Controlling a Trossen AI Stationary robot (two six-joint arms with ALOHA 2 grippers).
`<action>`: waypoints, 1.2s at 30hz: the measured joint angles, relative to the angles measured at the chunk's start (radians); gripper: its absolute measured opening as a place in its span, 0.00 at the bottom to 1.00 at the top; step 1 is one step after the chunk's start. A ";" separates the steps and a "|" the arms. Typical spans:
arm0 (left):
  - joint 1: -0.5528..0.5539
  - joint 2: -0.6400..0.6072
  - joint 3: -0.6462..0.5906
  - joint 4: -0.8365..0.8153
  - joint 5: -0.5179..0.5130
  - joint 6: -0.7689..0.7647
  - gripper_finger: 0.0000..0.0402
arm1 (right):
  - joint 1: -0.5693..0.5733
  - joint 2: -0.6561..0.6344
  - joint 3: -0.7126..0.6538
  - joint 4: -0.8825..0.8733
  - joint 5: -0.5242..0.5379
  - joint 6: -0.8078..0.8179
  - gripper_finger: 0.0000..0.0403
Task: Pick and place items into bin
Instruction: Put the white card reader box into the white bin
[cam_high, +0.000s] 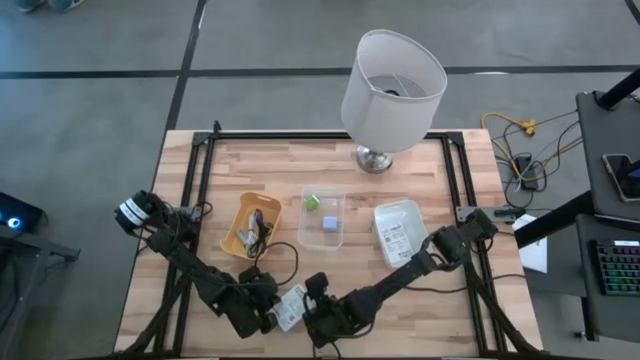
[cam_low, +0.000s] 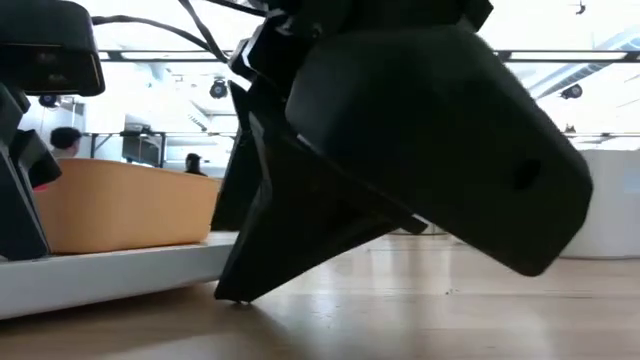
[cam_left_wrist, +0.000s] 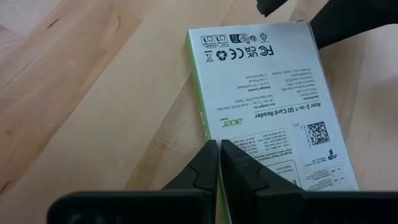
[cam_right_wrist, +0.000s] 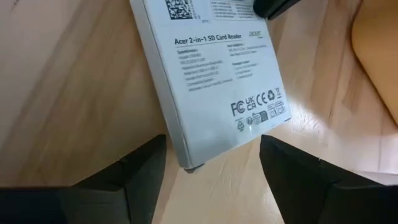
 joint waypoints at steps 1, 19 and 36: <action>0.001 0.000 -0.001 0.001 0.000 0.000 0.00 | -0.003 0.000 -0.004 0.005 0.000 -0.009 0.61; 0.007 -0.018 -0.001 0.019 -0.004 0.007 0.00 | -0.022 0.000 -0.031 0.075 -0.009 -0.201 0.22; 0.010 -0.392 0.023 0.015 -0.157 0.316 0.00 | 0.026 -0.104 0.105 -0.283 0.204 0.194 0.08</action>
